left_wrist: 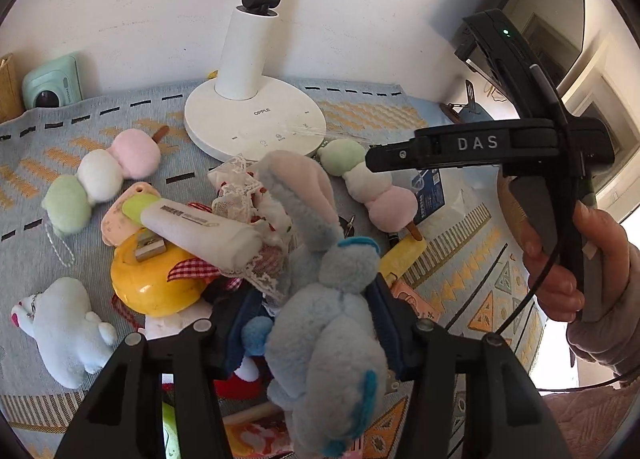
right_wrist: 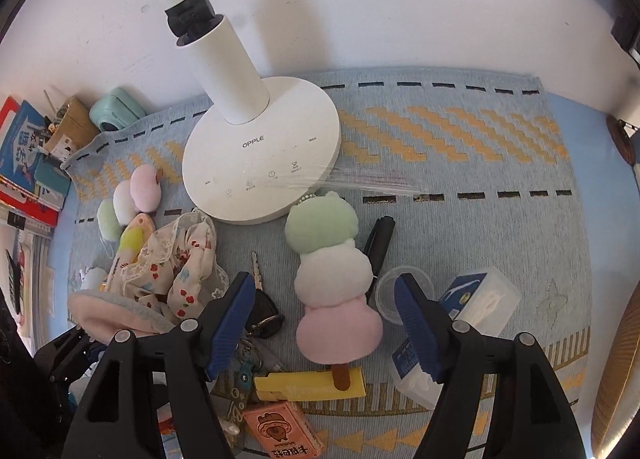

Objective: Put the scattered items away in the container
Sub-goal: 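Grasp the grey plush toy with the left tool while the right tool grasps the green-white-pink dango plush, then lift both held plushes and carry them toward the woven basket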

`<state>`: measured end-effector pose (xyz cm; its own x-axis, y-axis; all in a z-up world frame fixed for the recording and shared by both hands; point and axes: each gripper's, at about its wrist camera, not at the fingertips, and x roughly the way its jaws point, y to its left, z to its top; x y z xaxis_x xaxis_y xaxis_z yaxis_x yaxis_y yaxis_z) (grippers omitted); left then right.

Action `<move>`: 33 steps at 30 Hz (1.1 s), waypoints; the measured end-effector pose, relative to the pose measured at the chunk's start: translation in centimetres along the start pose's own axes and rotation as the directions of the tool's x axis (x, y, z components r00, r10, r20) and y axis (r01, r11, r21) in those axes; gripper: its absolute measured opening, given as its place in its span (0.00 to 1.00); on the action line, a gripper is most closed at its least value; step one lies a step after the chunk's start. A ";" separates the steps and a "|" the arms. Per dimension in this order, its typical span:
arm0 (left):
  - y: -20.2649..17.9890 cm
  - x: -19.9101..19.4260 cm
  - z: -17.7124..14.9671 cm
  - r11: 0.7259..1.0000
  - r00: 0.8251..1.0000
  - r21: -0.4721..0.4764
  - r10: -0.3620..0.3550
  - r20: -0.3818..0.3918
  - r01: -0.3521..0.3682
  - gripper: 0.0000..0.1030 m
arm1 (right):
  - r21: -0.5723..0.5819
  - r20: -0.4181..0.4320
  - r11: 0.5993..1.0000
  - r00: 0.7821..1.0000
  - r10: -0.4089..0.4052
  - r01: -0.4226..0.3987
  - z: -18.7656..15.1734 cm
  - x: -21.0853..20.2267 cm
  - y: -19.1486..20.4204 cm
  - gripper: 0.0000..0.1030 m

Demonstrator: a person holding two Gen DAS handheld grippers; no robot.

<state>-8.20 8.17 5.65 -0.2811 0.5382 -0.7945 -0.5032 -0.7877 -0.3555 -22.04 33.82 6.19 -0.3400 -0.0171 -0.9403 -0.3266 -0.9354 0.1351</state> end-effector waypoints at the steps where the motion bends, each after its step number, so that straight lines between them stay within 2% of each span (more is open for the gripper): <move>1: 0.1 0.1 -0.1 1.000 1.000 -0.004 -0.006 0.001 0.006 0.49 | -0.021 -0.004 1.000 1.000 -0.003 0.003 0.2 0.4 0.5 0.70; 8: -0.2 0.8 -0.5 1.000 1.000 -0.004 -0.022 -0.018 0.022 0.56 | -0.117 -0.031 0.990 0.996 -0.085 0.081 0.2 2.1 2.2 0.70; 12: -1.0 1.5 -0.6 1.000 1.000 0.028 -0.005 -0.025 0.006 0.57 | -0.195 -0.016 0.964 0.982 -0.189 0.182 -0.1 2.7 3.4 0.70; 15: -1.3 1.9 -0.7 0.999 1.000 0.054 0.003 -0.014 -0.002 0.55 | -0.212 -0.003 0.959 0.981 -0.193 0.188 -0.3 2.8 3.9 0.70; 16: -1.5 1.6 -0.7 0.998 1.000 0.067 0.006 -0.005 -0.006 0.49 | -0.221 0.007 0.955 0.979 -0.202 0.198 -0.4 2.9 4.1 0.64; 17: -1.8 1.4 -0.7 0.996 1.000 0.084 0.017 0.000 -0.017 0.47 | -0.233 0.020 0.950 0.978 -0.208 0.207 -0.5 2.9 4.4 0.47; 18: -1.9 1.2 -0.7 0.995 1.000 0.096 0.023 -0.001 -0.023 0.46 | -0.239 0.025 0.948 0.978 -0.208 0.208 -0.6 3.1 4.5 0.34; 21: -1.8 -0.1 -0.5 0.997 1.000 0.078 0.005 0.018 -0.006 0.45 | -0.164 0.003 0.976 0.989 -0.146 0.144 -0.2 2.9 3.5 0.35; 24: -1.3 -1.9 -0.4 0.999 0.999 0.041 -0.003 0.052 0.001 0.43 | -0.035 -0.029 0.999 0.999 0.035 -0.036 -0.4 1.9 1.6 0.34; 26: -0.7 -2.9 -0.3 1.000 0.997 0.007 -0.006 0.073 0.005 0.40 | 0.024 -0.026 0.994 0.994 0.105 -0.104 -0.8 1.0 0.8 0.34; 33: 0.7 -5.2 -0.5 0.997 0.993 -0.073 -0.006 0.116 0.014 0.40 | 0.058 0.003 0.988 0.990 0.143 -0.143 -2.9 -1.6 0.0 0.34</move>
<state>-6.69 4.67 9.33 -0.3713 0.5740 -0.7298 -0.4464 -0.7996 -0.4018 -18.93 32.82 6.81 -0.3856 -0.1502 -0.9104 -0.3253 -0.9011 0.2865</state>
